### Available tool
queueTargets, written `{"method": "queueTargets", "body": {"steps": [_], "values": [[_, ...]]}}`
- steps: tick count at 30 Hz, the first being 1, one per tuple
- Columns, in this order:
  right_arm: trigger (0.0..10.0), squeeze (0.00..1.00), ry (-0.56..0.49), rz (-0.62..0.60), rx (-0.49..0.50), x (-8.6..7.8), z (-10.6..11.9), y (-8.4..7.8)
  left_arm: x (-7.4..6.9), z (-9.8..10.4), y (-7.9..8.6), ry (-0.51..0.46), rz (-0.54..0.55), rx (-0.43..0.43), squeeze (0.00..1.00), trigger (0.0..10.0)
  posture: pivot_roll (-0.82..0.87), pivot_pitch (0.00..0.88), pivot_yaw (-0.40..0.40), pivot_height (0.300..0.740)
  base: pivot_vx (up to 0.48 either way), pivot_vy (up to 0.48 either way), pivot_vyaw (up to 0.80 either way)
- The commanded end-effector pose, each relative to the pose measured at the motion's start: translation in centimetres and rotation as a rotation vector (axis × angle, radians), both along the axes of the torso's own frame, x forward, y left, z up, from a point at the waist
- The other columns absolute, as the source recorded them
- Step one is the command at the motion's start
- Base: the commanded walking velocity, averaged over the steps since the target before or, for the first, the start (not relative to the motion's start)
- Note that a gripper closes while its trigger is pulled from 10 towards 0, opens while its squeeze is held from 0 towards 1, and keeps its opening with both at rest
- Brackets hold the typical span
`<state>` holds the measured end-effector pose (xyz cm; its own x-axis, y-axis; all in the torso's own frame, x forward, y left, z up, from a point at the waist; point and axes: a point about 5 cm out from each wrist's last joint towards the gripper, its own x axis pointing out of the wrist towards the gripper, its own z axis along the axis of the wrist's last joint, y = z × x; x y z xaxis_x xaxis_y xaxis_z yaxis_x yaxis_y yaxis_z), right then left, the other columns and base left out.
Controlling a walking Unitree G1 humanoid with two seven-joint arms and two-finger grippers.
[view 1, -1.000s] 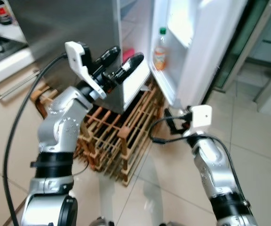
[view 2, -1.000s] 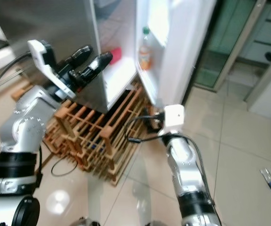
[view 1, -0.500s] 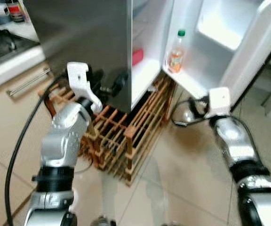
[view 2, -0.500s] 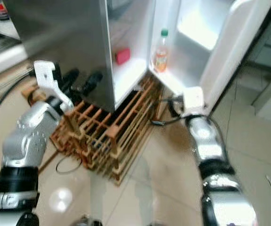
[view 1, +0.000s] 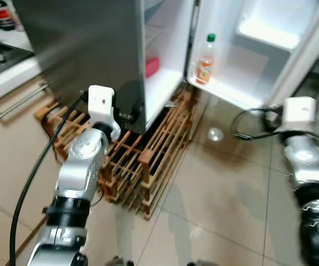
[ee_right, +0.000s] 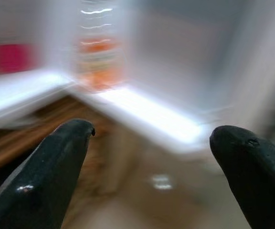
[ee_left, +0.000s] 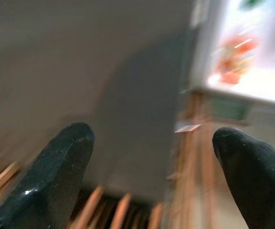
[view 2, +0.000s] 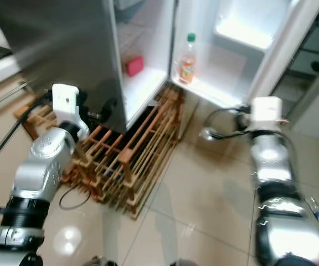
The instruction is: Restocking fridge
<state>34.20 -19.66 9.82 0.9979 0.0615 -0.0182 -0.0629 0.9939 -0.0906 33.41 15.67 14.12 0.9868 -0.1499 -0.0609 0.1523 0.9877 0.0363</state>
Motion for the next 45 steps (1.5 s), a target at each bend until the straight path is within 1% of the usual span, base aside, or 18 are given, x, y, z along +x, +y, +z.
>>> {"method": "queueTargets", "body": {"steps": [1,3,4,5,6,8,10,11,15,19,20,22,24,29,33,35,39,45], "values": [[10.0,0.00,-0.028,0.059,0.039,-0.1,0.6,1.6,-0.3,-0.6,1.0,0.007,0.073,0.023,0.00,10.0,-0.03,0.000,0.010,0.740,0.000,0.000,0.63],[10.0,0.00,-0.026,0.113,0.123,-0.8,0.2,4.2,-0.6,-0.5,1.0,-0.014,0.093,0.024,0.00,10.0,-0.01,0.000,-0.006,0.740,0.000,0.000,0.59],[10.0,0.00,-0.026,0.113,0.123,-0.8,0.2,4.2,-0.6,-0.5,1.0,-0.014,0.093,0.024,0.00,10.0,-0.01,0.000,-0.006,0.740,0.000,0.000,0.58],[10.0,0.00,-0.018,0.177,0.182,-1.3,-0.1,6.6,-0.9,0.0,0.4,-0.065,0.073,0.038,0.00,10.0,0.01,0.000,-0.022,0.740,0.000,0.000,0.56],[10.0,0.00,-0.018,0.177,0.182,-1.3,-0.1,6.6,-0.9,0.0,0.4,-0.065,0.073,0.038,0.00,10.0,0.01,0.000,-0.022,0.740,0.000,0.000,0.56],[10.0,0.00,-0.010,0.237,0.200,-1.4,-0.3,8.4,-1.2,0.5,-0.3,-0.119,0.042,0.048,0.00,10.0,0.03,0.000,-0.031,0.740,0.000,0.000,0.55],[10.0,0.00,-0.006,0.243,0.205,-1.4,-0.2,8.6,-1.2,0.5,-0.4,-0.120,0.036,0.038,0.00,10.0,0.05,0.000,-0.036,0.740,0.000,0.000,0.54],[10.0,0.00,-0.008,0.248,0.219,-1.1,0.2,8.7,-1.3,1.1,-0.5,-0.140,0.029,0.000,0.00,10.0,0.06,0.000,-0.038,0.740,0.000,0.480,0.54],[10.0,0.00,-0.023,0.239,0.234,-0.5,0.9,8.1,-1.5,1.2,-0.6,-0.158,0.015,0.065,0.00,10.0,0.06,0.000,-0.036,0.740,0.000,0.478,0.53],[10.0,0.00,-0.040,0.218,0.248,-0.1,1.5,8.0,-1.3,0.9,-0.7,-0.153,0.025,0.054,0.00,10.0,0.05,0.000,-0.030,0.740,0.000,0.119,0.52],[10.0,0.00,-0.031,0.201,0.219,0.2,1.6,8.1,-1.1,0.9,-0.9,-0.150,0.026,0.053,0.00,10.0,0.05,0.000,-0.026,0.740,0.000,0.000,0.00],[10.0,0.00,-0.030,0.187,0.220,0.3,1.7,8.0,-0.8,1.2,-1.1,-0.154,0.029,0.048,0.00,10.0,0.05,0.000,-0.021,0.740,0.000,0.000,0.00],[10.0,0.00,-0.042,0.208,0.198,0.3,1.9,8.3,-0.5,1.6,-1.2,-0.169,0.025,0.080,0.00,10.0,0.04,0.000,-0.009,0.740,0.000,0.000,0.28],[10.0,0.00,-0.045,0.209,0.206,0.1,1.8,8.4,-0.4,1.5,-1.6,-0.167,0.025,0.081,0.00,10.0,0.01,0.000,-0.001,0.740,0.000,-0.384,0.58],[10.0,0.00,-0.034,0.222,0.185,-0.3,1.3,8.1,-0.2,1.2,-2.2,-0.149,0.045,0.047,0.00,10.0,0.01,0.000,-0.005,0.740,0.000,-0.480,0.57],[10.0,0.00,-0.032,0.223,0.182,-0.4,1.2,8.0,-0.1,1.1,-2.4,-0.148,0.049,0.051,0.00,10.0,0.01,0.000,-0.005,0.740,0.000,0.000,0.55],[10.0,0.00,-0.034,0.218,0.184,-0.2,1.3,7.9,-0.2,1.1,-2.9,-0.147,0.041,0.013,0.00,10.0,0.01,0.000,-0.002,0.740,0.000,0.000,0.54],[10.0,0.00,-0.033,0.250,0.193,-0.2,1.3,9.2,-0.6,1.7,-2.8,-0.205,0.006,0.069,0.00,10.0,0.05,0.000,0.008,0.740,0.000,0.000,0.53]]}}
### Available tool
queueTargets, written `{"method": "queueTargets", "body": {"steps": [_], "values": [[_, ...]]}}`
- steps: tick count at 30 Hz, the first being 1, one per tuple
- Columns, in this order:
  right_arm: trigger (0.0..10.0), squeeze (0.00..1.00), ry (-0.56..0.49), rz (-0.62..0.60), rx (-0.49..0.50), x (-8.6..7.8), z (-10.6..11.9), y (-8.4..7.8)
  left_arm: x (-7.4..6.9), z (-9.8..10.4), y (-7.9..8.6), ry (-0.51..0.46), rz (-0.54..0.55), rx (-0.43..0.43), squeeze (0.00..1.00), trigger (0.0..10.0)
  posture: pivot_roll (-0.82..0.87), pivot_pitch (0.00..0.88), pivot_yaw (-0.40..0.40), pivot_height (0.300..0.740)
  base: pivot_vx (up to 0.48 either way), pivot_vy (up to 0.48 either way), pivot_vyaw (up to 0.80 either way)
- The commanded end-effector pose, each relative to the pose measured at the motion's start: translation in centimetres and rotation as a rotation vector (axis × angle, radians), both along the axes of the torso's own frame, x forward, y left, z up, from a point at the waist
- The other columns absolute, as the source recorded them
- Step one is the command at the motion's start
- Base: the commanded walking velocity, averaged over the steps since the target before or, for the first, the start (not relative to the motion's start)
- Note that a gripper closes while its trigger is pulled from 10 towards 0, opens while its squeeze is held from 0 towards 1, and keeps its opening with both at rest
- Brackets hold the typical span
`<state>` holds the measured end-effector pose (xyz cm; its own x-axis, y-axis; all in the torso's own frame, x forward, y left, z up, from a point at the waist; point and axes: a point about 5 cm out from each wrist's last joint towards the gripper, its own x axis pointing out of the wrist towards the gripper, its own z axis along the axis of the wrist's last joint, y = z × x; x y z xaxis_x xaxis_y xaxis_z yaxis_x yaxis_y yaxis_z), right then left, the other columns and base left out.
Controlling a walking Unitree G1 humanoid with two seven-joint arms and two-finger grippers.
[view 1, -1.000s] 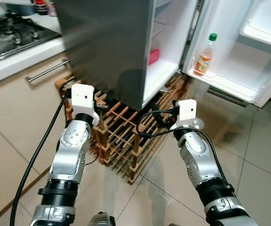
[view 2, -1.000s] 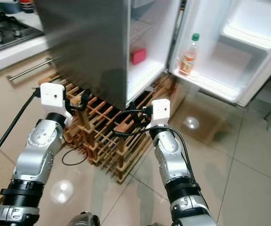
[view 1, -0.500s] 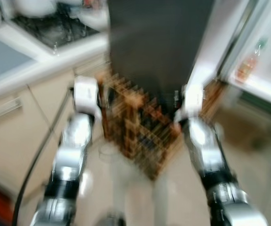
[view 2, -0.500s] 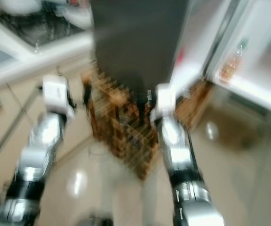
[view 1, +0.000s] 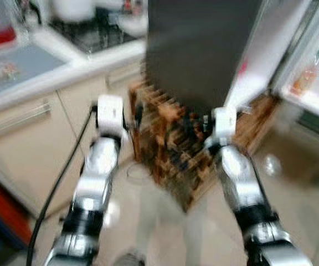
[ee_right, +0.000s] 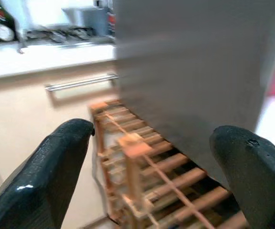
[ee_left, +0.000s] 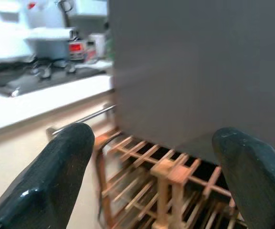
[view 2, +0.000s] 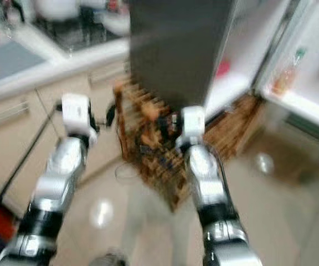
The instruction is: Restocking fridge
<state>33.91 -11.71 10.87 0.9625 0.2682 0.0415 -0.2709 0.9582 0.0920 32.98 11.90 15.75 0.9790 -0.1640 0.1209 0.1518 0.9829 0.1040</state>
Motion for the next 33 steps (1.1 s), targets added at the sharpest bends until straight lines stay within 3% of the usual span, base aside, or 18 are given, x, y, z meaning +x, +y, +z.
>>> {"method": "queueTargets", "body": {"steps": [1,5,8,13,15,19,21,24,25,26,27,30,33], "values": [[10.0,0.00,-0.005,0.046,0.006,0.1,0.1,1.5,-0.2,0.2,1.0,-0.026,0.019,0.037,0.00,10.0,0.05,0.000,0.008,0.740,0.000,0.000,0.52],[10.0,0.00,-0.019,0.075,0.009,0.1,0.2,2.4,-0.2,0.7,1.5,-0.025,0.015,-0.009,0.00,10.0,0.07,0.000,0.033,0.740,0.000,0.083,0.52],[10.0,0.00,-0.070,0.058,0.044,0.2,1.2,2.6,-0.4,0.4,1.6,-0.008,0.012,-0.004,0.00,10.0,0.07,0.000,0.030,0.740,0.000,0.430,0.50],[10.0,0.00,-0.060,0.076,0.031,0.0,0.8,2.5,-0.4,0.0,1.3,0.010,0.039,0.026,0.00,10.0,0.08,0.000,0.013,0.740,0.000,0.480,0.49],[10.0,0.00,-0.028,0.052,0.000,0.2,0.4,2.4,-0.3,-0.9,1.7,0.043,0.080,0.087,0.00,10.0,0.08,0.000,-0.006,0.740,0.000,0.167,0.23],[10.0,0.00,-0.066,0.083,-0.029,0.1,1.1,2.1,0.3,-1.9,2.9,0.103,0.196,0.087,0.00,10.0,0.05,0.000,-0.037,0.740,0.000,0.000,0.00],[10.0,0.00,-0.067,0.060,-0.053,0.1,1.0,1.2,0.4,-2.3,3.6,0.121,0.260,0.041,0.00,10.0,0.05,0.000,-0.052,0.740,0.000,0.000,0.79],[10.0,0.00,-0.049,-0.082,-0.028,0.2,0.9,-1.9,-0.7,-3.2,6.8,0.144,0.408,-0.005,0.00,10.0,0.05,0.000,-0.070,0.740,0.000,0.000,0.74],[10.0,0.00,-0.049,-0.082,-0.028,0.2,0.9,-1.9,-0.7,-3.2,6.8,0.144,0.408,-0.005,0.00,10.0,0.05,0.000,-0.070,0.740,0.000,0.000,0.73],[10.0,0.00,-0.045,-0.141,-0.030,-0.4,0.6,-3.9,-2.0,-3.6,8.3,0.142,0.424,0.008,0.00,10.0,0.06,0.000,-0.078,0.740,0.000,0.000,0.71],[10.0,0.00,-0.038,-0.158,-0.043,-0.9,0.2,-4.9,-2.9,-3.7,8.6,0.128,0.411,0.021,0.00,10.0,0.06,0.000,-0.079,0.740,0.000,0.000,0.70],[10.0,0.00,-0.014,-0.172,-0.070,-1.7,-0.5,-6.1,-4.0,-3.4,8.4,0.094,0.371,0.046,0.00,10.0,0.06,0.000,-0.082,0.740,0.000,0.000,0.69],[10.0,0.00,0.011,-0.168,-0.104,-2.2,-1.2,-7.1,-4.6,-2.7,6.4,0.037,0.289,0.066,0.00,10.0,0.07,0.000,-0.093,0.740,0.000,0.000,0.68]]}}
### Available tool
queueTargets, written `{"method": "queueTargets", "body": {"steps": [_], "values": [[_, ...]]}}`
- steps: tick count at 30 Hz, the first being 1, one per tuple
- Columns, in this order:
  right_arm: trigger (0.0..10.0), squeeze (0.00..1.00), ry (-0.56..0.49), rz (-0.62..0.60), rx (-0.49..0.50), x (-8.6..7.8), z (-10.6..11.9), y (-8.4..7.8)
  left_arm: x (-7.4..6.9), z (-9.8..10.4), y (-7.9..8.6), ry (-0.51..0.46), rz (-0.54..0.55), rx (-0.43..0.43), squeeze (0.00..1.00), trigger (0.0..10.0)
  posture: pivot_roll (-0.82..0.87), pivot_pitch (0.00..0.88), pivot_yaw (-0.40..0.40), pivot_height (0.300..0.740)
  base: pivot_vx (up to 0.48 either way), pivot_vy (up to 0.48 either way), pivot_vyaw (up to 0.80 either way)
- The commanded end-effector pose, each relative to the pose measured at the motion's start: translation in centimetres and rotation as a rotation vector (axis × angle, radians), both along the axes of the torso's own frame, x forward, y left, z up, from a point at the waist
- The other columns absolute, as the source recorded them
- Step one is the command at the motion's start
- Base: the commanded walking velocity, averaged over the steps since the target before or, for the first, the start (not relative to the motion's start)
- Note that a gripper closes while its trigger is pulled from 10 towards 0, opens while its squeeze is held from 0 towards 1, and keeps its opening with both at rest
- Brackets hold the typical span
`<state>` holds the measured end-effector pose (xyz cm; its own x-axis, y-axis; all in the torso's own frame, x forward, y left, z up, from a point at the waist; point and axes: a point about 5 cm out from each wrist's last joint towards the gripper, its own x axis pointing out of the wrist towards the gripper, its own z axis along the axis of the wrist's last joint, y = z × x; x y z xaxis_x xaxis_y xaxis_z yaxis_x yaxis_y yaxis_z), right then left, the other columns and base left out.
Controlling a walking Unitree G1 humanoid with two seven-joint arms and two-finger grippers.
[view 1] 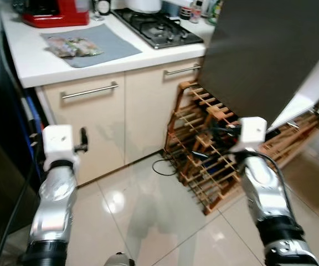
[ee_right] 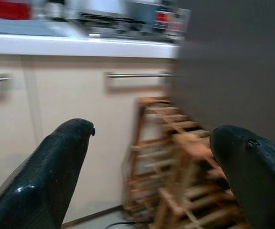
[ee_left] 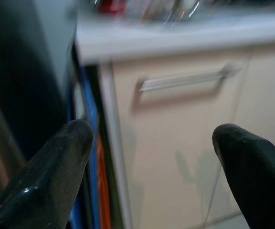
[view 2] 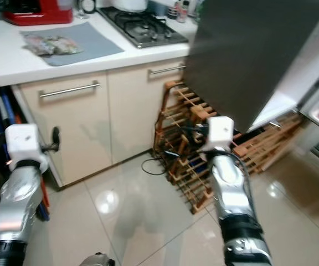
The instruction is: Restocking fridge
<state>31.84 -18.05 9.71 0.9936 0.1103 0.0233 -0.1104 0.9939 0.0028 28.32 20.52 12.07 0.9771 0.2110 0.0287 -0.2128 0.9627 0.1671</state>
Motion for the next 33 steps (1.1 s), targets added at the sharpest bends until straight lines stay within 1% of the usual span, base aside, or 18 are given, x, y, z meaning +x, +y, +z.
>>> {"method": "queueTargets", "body": {"steps": [1,2,3,4,5,6,7,8,10,11,14,20,23,27,28,30,33], "values": [[10.0,0.00,0.010,0.003,-0.011,0.0,0.0,-0.5,0.4,1.2,-2.8,-0.061,-0.109,0.002,0.00,10.0,0.07,0.000,-0.099,0.740,0.266,-0.398,0.68],[10.0,0.00,0.010,0.008,-0.009,0.0,0.1,-0.3,0.6,1.3,-3.2,-0.066,-0.115,-0.005,0.00,10.0,0.07,0.000,-0.099,0.740,0.270,-0.394,0.68],[10.0,0.00,0.011,0.023,-0.001,0.3,0.2,0.2,1.0,1.6,-3.6,-0.076,-0.113,-0.016,0.00,10.0,0.07,0.000,-0.110,0.740,0.270,-0.394,0.67],[10.0,0.00,0.011,0.023,-0.001,0.3,0.2,0.2,1.0,1.6,-3.6,-0.076,-0.113,-0.016,0.00,10.0,0.07,0.000,-0.110,0.740,0.270,-0.394,0.67],[10.0,0.00,0.010,0.038,0.004,0.5,0.3,0.5,1.2,1.8,-3.7,-0.085,-0.109,-0.018,0.00,10.0,0.07,0.000,-0.113,0.740,0.270,-0.394,0.66],[10.0,0.00,0.006,0.074,0.010,0.7,0.6,1.3,1.4,1.9,-3.7,-0.083,-0.096,-0.003,0.00,10.0,0.07,0.000,-0.111,0.740,0.270,-0.394,0.66],[10.0,0.00,0.006,0.074,0.010,0.7,0.6,1.3,1.4,1.9,-3.7,-0.083,-0.096,-0.003,0.00,10.0,0.07,0.000,-0.111,0.740,0.270,-0.394,0.66],[10.0,0.00,0.007,0.099,0.017,0.8,0.6,1.7,1.4,1.9,-3.7,-0.071,-0.083,0.011,0.00,10.0,0.07,0.000,-0.108,0.740,0.270,-0.394,0.66],[10.0,0.00,0.013,0.106,0.019,0.9,0.5,1.8,1.1,1.8,-3.7,-0.058,-0.075,0.027,0.00,10.0,0.07,0.000,-0.106,0.740,0.270,-0.394,0.65],[10.0,0.00,0.023,0.107,0.030,1.0,0.4,1.7,1.0,1.6,-3.6,-0.040,-0.064,0.057,0.00,10.0,0.08,0.000,-0.103,0.740,0.274,-0.394,0.64],[10.0,0.00,0.022,0.108,0.041,1.0,0.3,1.8,0.8,1.4,-3.5,-0.022,-0.054,0.085,0.00,10.0,0.08,0.000,-0.098,0.740,0.269,-0.394,0.62],[10.0,0.00,0.022,0.114,0.056,1.0,0.3,2.1,0.9,1.9,-3.7,-0.043,-0.072,0.134,0.00,10.0,0.08,0.000,-0.095,0.740,0.269,-0.395,0.62],[10.0,0.00,0.018,0.135,0.073,1.0,0.3,2.8,1.0,2.5,-3.8,-0.041,-0.080,0.165,0.00,10.0,0.08,0.000,-0.081,0.740,0.270,-0.394,0.61],[10.0,0.00,0.040,0.112,0.075,1.3,0.1,3.0,1.0,2.5,-3.6,-0.028,-0.064,0.150,0.00,10.0,0.08,0.000,-0.070,0.740,0.285,-0.382,0.58],[10.0,0.00,0.044,0.099,0.088,1.4,0.1,2.9,1.0,2.4,-3.5,-0.027,-0.061,0.135,0.00,10.0,0.08,0.000,-0.064,0.740,0.000,0.000,0.00],[10.0,0.00,0.043,0.063,0.099,1.4,0.1,2.4,1.2,2.4,-3.6,-0.020,-0.074,0.148,0.00,10.0,0.07,0.000,-0.050,0.740,0.000,0.000,0.00],[10.0,0.00,0.042,0.049,0.104,1.4,0.0,2.2,1.2,2.5,-3.7,-0.020,-0.082,0.152,0.00,10.0,0.07,0.000,-0.048,0.740,0.000,0.000,0.00]]}}
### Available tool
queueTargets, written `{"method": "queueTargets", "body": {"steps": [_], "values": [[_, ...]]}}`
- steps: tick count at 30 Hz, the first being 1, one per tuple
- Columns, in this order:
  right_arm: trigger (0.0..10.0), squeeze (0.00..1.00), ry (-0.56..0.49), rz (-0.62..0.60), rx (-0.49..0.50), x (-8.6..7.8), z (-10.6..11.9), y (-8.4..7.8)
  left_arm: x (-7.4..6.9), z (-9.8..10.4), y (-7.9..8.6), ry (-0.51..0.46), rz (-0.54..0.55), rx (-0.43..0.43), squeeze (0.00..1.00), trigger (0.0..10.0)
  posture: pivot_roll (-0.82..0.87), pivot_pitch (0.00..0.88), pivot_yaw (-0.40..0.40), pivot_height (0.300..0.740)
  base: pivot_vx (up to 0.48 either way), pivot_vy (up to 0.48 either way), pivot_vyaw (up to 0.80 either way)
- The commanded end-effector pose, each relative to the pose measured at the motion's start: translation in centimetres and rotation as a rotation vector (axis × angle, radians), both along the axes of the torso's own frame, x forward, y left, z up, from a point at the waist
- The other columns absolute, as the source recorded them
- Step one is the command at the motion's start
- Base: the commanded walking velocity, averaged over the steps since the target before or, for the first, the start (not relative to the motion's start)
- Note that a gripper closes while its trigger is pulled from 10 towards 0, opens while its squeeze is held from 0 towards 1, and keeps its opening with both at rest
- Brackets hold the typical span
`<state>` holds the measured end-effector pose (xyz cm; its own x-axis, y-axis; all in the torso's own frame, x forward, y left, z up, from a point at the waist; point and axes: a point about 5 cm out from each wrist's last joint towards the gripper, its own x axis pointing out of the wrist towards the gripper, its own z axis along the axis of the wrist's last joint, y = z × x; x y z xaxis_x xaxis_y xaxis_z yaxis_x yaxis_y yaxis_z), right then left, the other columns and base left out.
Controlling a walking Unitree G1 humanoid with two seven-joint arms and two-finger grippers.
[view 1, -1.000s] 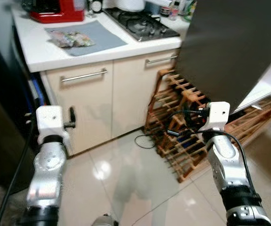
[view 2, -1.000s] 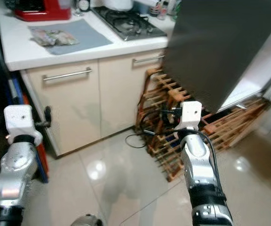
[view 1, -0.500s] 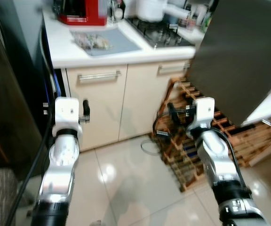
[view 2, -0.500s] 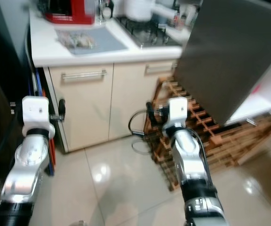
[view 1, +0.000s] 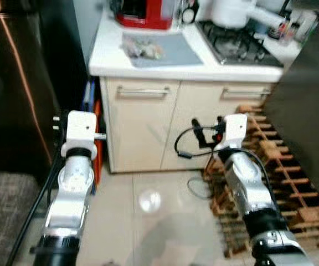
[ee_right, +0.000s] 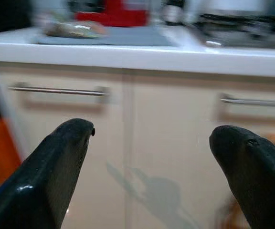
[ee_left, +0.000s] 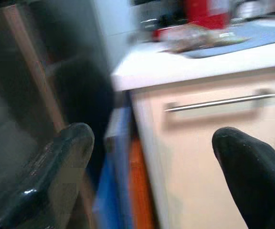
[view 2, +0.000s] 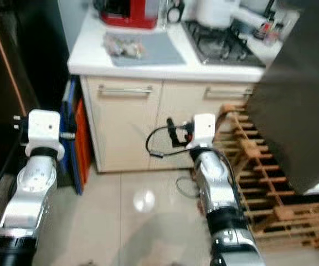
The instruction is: Restocking fridge
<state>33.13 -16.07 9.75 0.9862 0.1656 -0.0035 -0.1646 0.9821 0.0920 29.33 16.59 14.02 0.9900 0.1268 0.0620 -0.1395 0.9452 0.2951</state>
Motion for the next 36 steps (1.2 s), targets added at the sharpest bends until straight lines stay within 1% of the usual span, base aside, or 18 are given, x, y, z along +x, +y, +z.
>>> {"method": "queueTargets", "body": {"steps": [1,3,4,6,7,8,13,15,17,22,23,24,27,31,33,36], "values": [[10.0,0.00,0.004,-0.007,0.019,0.1,0.0,0.2,0.2,0.6,0.2,-0.010,-0.003,0.016,0.00,10.0,0.07,0.000,-0.048,0.740,0.000,0.000,0.00],[10.0,0.00,-0.004,-0.051,0.025,-0.1,0.0,-0.4,0.7,1.5,-0.2,-0.036,-0.054,0.041,0.00,10.0,0.06,0.000,-0.031,0.740,0.000,0.000,0.00],[10.0,0.00,-0.009,-0.066,0.027,-0.2,0.0,-0.5,0.9,2.0,-0.3,-0.052,-0.075,0.068,0.00,10.0,0.05,0.000,-0.023,0.740,0.000,0.000,0.00],[10.0,0.00,-0.012,-0.081,0.030,-0.4,0.0,-0.5,1.0,2.4,-0.4,-0.069,-0.094,0.101,0.00,10.0,0.05,0.000,-0.010,0.740,0.000,0.000,0.00],[10.0,0.00,-0.012,-0.081,0.030,-0.4,0.0,-0.5,1.0,2.4,-0.4,-0.069,-0.094,0.101,0.00,10.0,0.05,0.000,-0.010,0.740,0.000,0.000,0.00],[10.0,0.00,-0.012,-0.086,0.035,-0.5,-0.1,-0.4,1.1,2.4,-0.4,-0.060,-0.096,0.093,0.00,10.0,0.05,0.000,0.005,0.740,0.000,0.000,0.00],[10.0,0.00,-0.011,-0.081,0.051,-0.8,-0.4,0.0,1.0,2.3,-0.3,-0.037,-0.086,0.073,0.00,10.0,0.05,0.000,0.012,0.740,0.000,0.000,0.00],[10.0,0.00,-0.033,-0.037,0.048,-0.9,-0.1,0.7,0.9,2.2,-0.4,-0.026,-0.082,0.061,0.00,10.0,0.04,0.000,0.015,0.740,0.000,0.000,0.61],[10.0,0.00,-0.042,-0.019,0.050,-0.9,0.1,1.1,0.9,2.1,-0.5,-0.025,-0.085,0.053,0.00,10.0,0.04,0.000,0.012,0.740,0.000,0.000,0.55],[10.0,0.00,-0.048,-0.013,0.056,-0.7,0.3,1.3,1.0,2.2,-0.7,-0.030,-0.090,0.045,0.00,10.0,0.05,0.000,0.009,0.740,0.000,0.000,0.53],[10.0,0.00,-0.043,-0.012,0.042,-0.6,0.3,1.3,1.0,2.4,-0.9,-0.042,-0.114,0.018,0.00,10.0,0.05,0.000,0.009,0.740,0.000,0.000,0.00],[10.0,0.00,-0.042,-0.013,0.037,-0.5,0.4,1.4,1.0,2.6,-1.0,-0.050,-0.135,-0.001,0.00,10.0,0.04,0.000,0.007,0.740,0.439,0.000,0.00],[10.0,0.00,-0.057,-0.017,0.030,-0.4,0.9,1.4,1.1,2.9,-1.3,-0.062,-0.153,-0.014,0.00,10.0,0.04,0.000,0.003,0.740,0.466,0.000,0.00],[10.0,0.00,-0.085,-0.018,0.025,-0.4,1.5,1.3,1.3,3.3,-1.3,-0.078,-0.145,-0.023,0.00,10.0,0.04,0.000,0.000,0.740,0.480,0.000,0.00],[10.0,0.00,-0.124,-0.006,0.018,-0.1,2.4,1.5,1.5,3.6,-1.3,-0.093,-0.133,-0.050,0.00,10.0,0.04,0.000,-0.006,0.740,0.480,0.000,0.00],[10.0,0.00,-0.151,-0.004,0.026,0.4,3.4,1.8,1.9,3.7,-1.5,-0.101,-0.141,-0.056,0.00,10.0,0.04,0.000,-0.018,0.740,0.480,0.000,0.45]]}}
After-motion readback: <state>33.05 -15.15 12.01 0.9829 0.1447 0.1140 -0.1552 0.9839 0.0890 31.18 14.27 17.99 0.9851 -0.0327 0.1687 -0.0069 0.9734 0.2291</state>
